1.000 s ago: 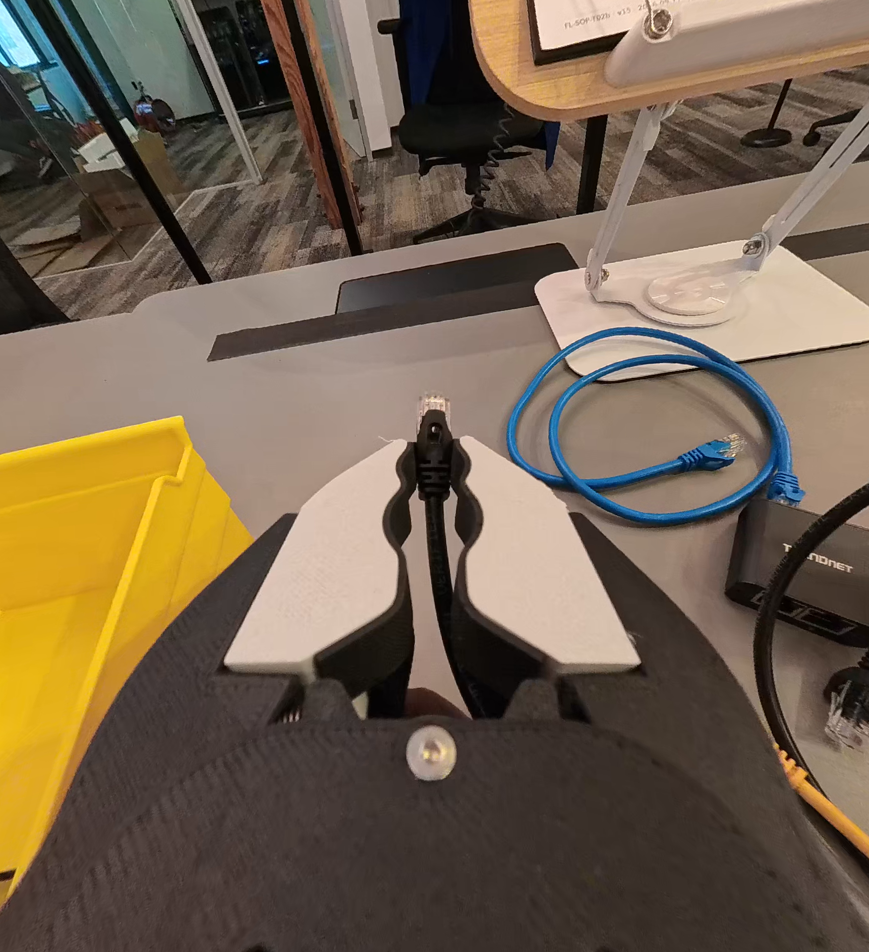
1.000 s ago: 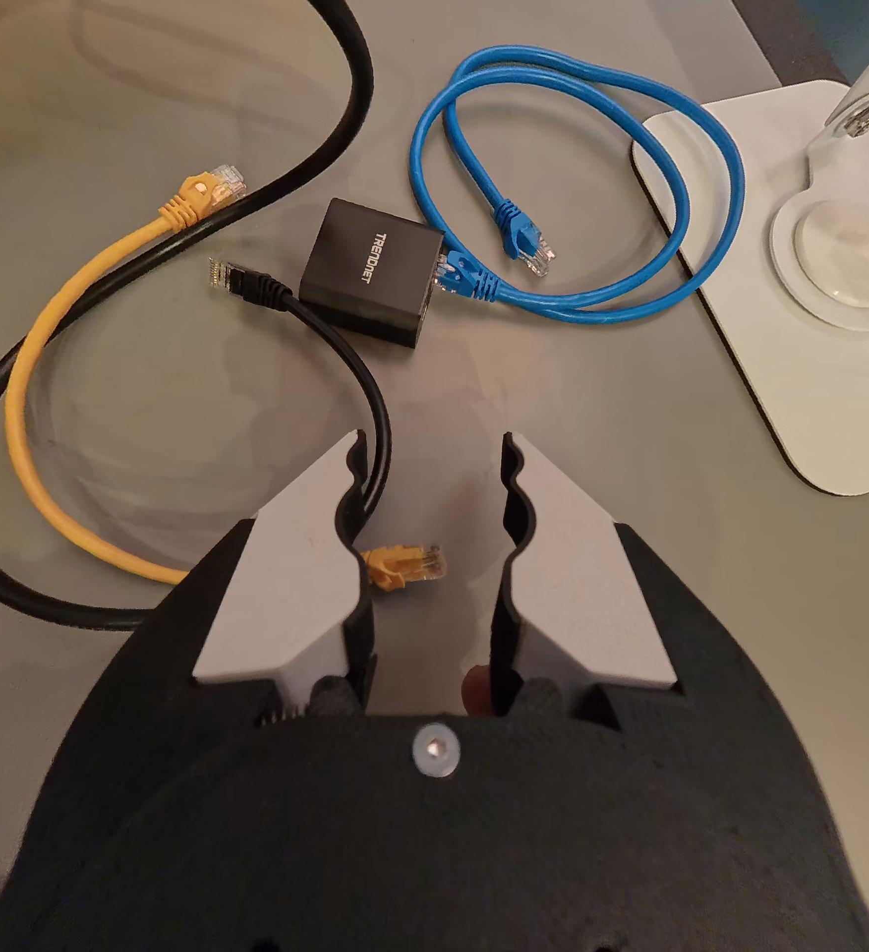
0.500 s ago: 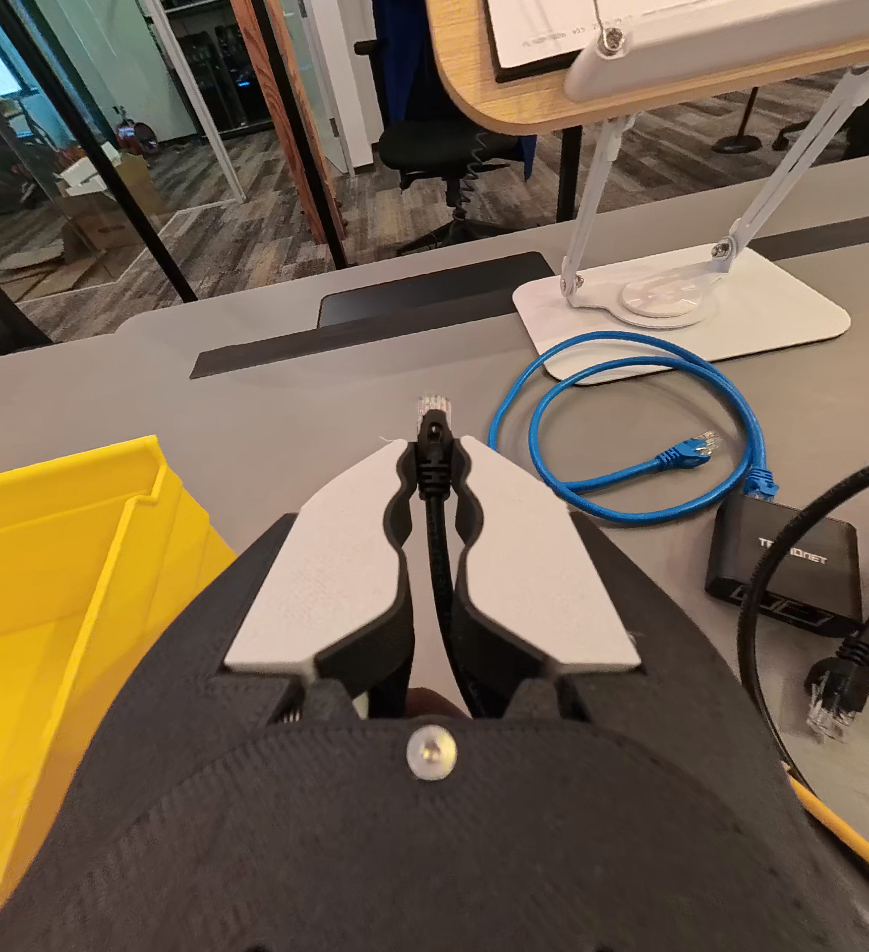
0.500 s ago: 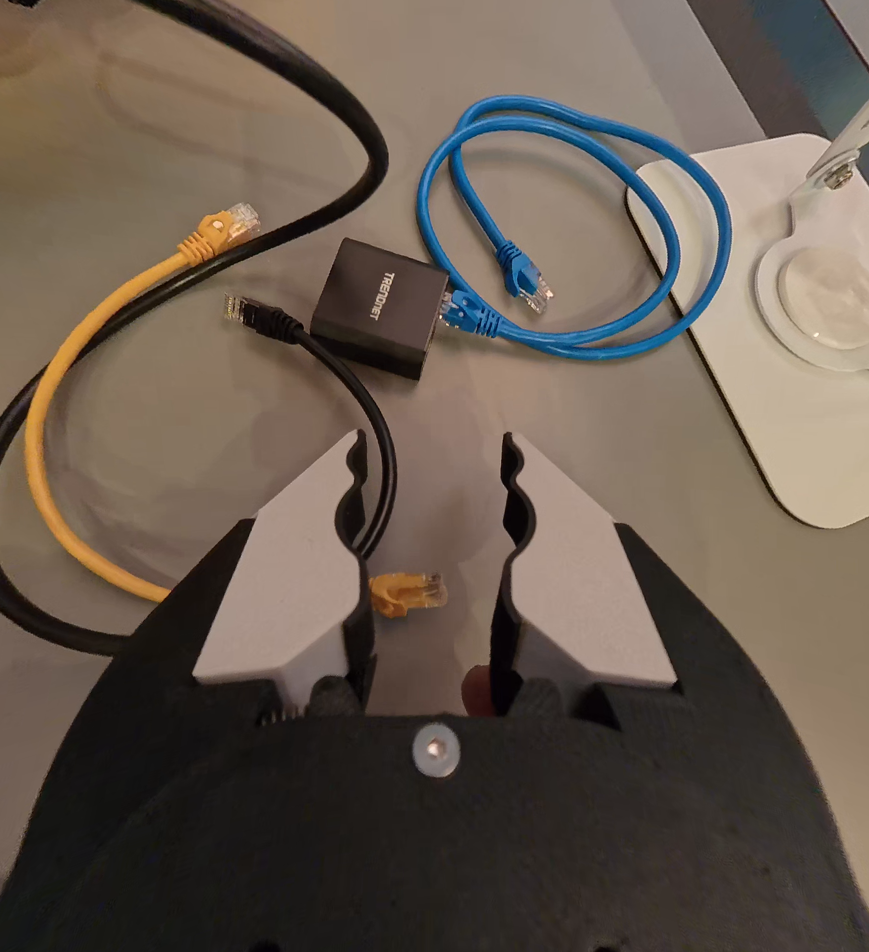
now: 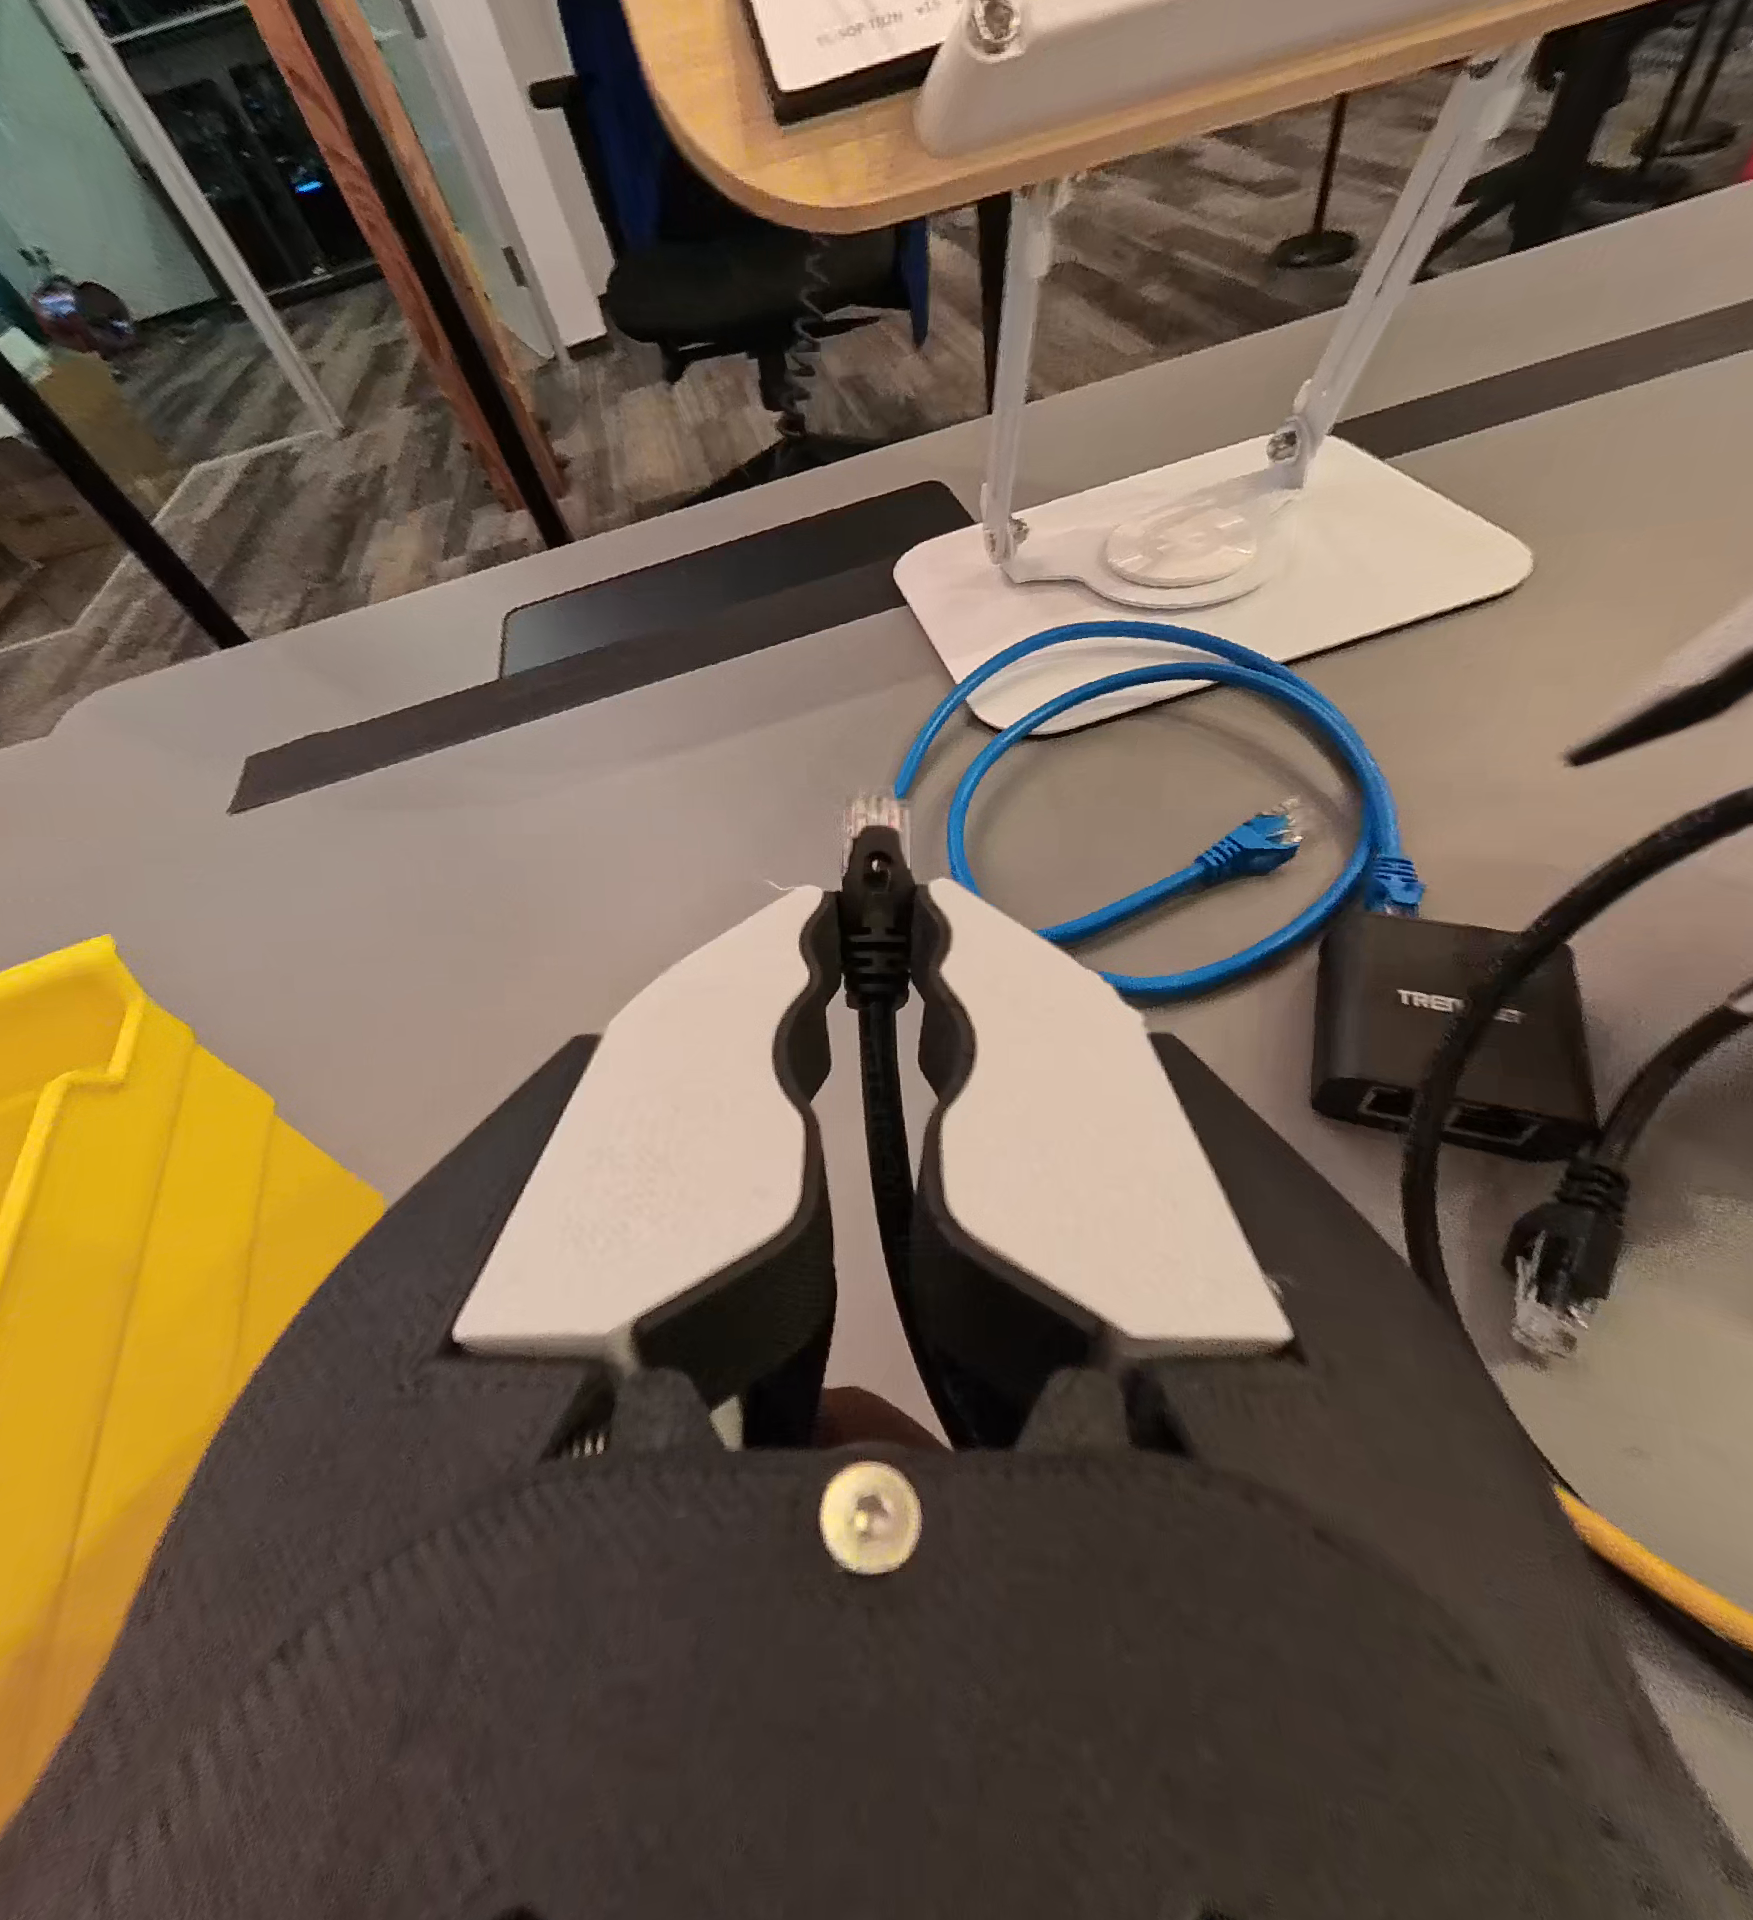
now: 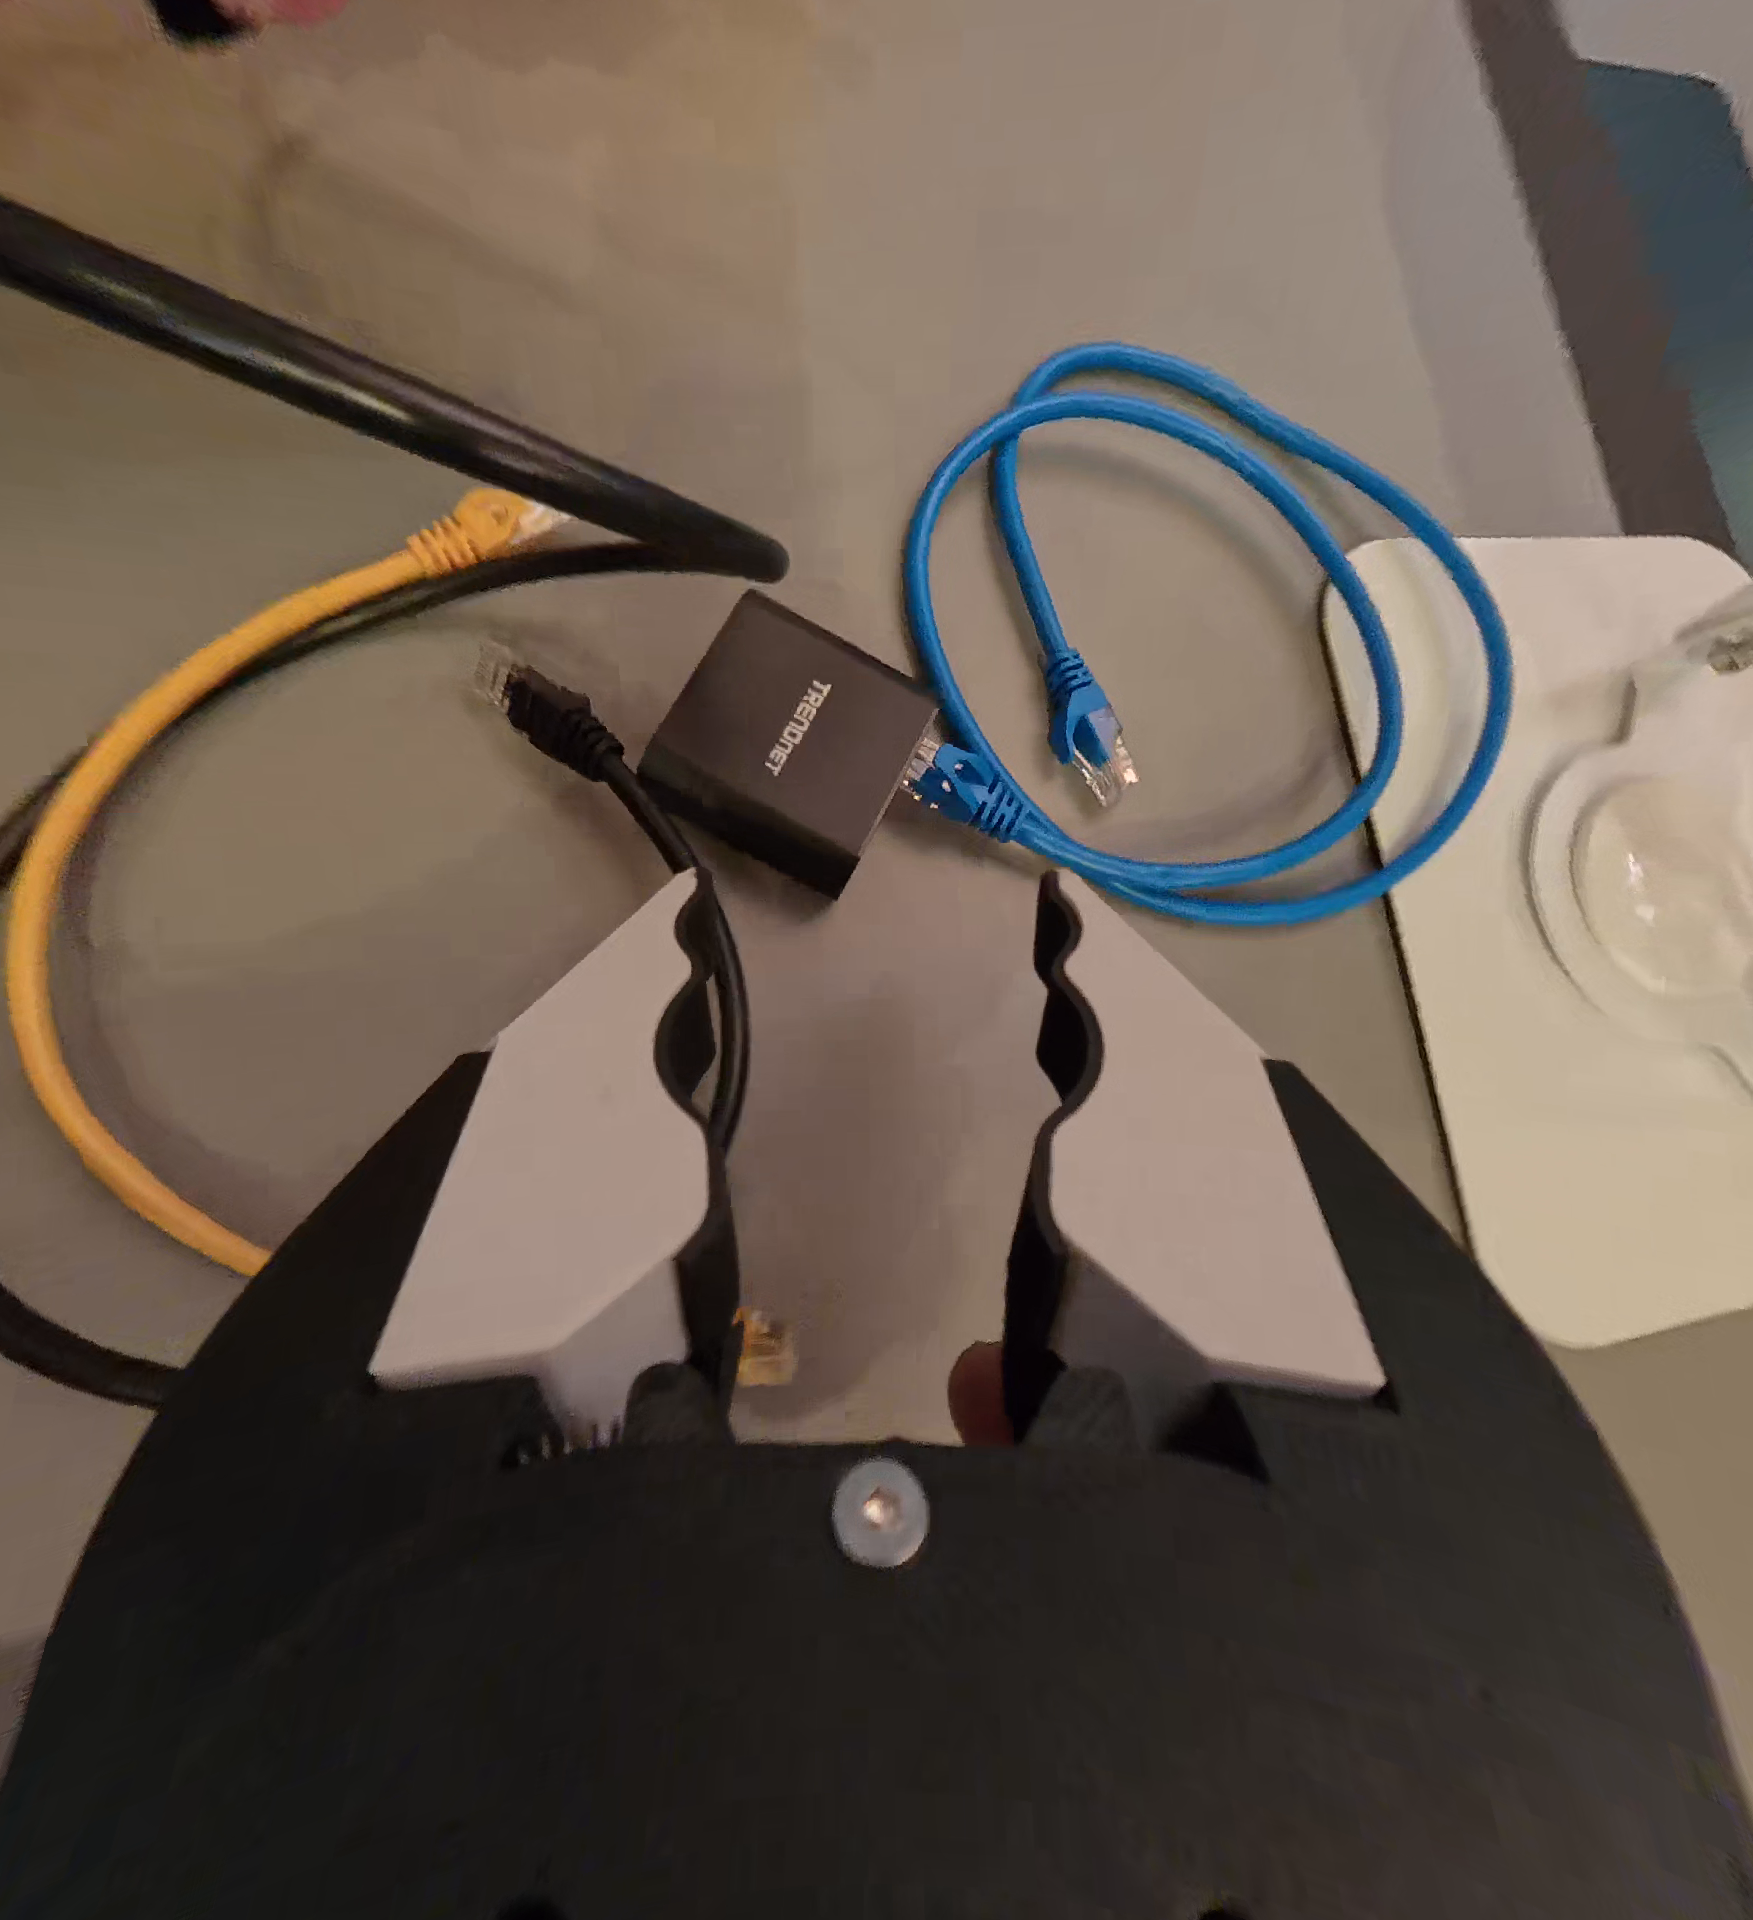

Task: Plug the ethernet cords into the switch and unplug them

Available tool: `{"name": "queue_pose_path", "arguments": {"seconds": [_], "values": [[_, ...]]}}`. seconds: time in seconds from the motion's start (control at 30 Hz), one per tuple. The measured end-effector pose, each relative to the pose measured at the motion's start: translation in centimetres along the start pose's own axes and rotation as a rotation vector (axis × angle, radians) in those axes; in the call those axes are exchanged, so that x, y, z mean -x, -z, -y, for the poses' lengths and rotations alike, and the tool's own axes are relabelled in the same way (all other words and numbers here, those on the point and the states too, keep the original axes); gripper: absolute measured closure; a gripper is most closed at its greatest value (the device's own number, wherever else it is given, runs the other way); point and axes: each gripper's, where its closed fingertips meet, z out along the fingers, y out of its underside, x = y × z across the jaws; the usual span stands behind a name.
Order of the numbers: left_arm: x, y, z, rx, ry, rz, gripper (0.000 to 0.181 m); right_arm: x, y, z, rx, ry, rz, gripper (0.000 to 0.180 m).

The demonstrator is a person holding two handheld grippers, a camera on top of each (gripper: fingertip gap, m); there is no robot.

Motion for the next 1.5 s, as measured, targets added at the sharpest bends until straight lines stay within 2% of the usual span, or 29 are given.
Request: {"name": "queue_pose_path", "arguments": {"seconds": [0.2,0.4,0.47,0.6,0.7,0.83,0.93,1.23,1.5], "values": [[-1.6,0.6,0.0,-0.013,-0.040,-0.085,0.168,-0.2,-2.1,0.6,0.079,0.177,0.203,0.109],[-3.5,0.5,0.2,-0.019,-0.070,-0.163,0.168,1.5,-3.7,0.0,0.194,0.249,0.434,0.093],[-4.0,0.4,0.2,-0.019,-0.087,-0.186,0.168,1.2,-3.8,0.9,0.147,0.221,0.471,0.093],[-4.5,0.4,0.3,-0.023,-0.095,-0.207,0.168,-1.0,-3.2,2.0,0.081,0.186,0.477,0.104],[-4.8,0.4,0.5,-0.031,-0.085,-0.228,0.168,-0.6,-3.9,0.1,0.178,0.252,0.502,0.104],[-5.3,0.3,0.5,-0.035,-0.059,-0.275,0.168,1.2,-4.9,-0.4,0.192,0.339,0.516,0.102],[-5.6,0.2,0.4,-0.041,-0.058,-0.314,0.168,1.6,-5.4,0.2,0.138,0.336,0.502,0.110],[-5.6,0.5,-0.4,-0.024,-0.032,-0.419,0.168,3.1,-5.5,1.2,0.007,0.230,0.508,0.115],[-5.6,1.2,-0.3,-0.023,-0.064,-0.466,0.168,2.3,-3.4,2.7,-0.125,0.141,0.448,0.118]]}}
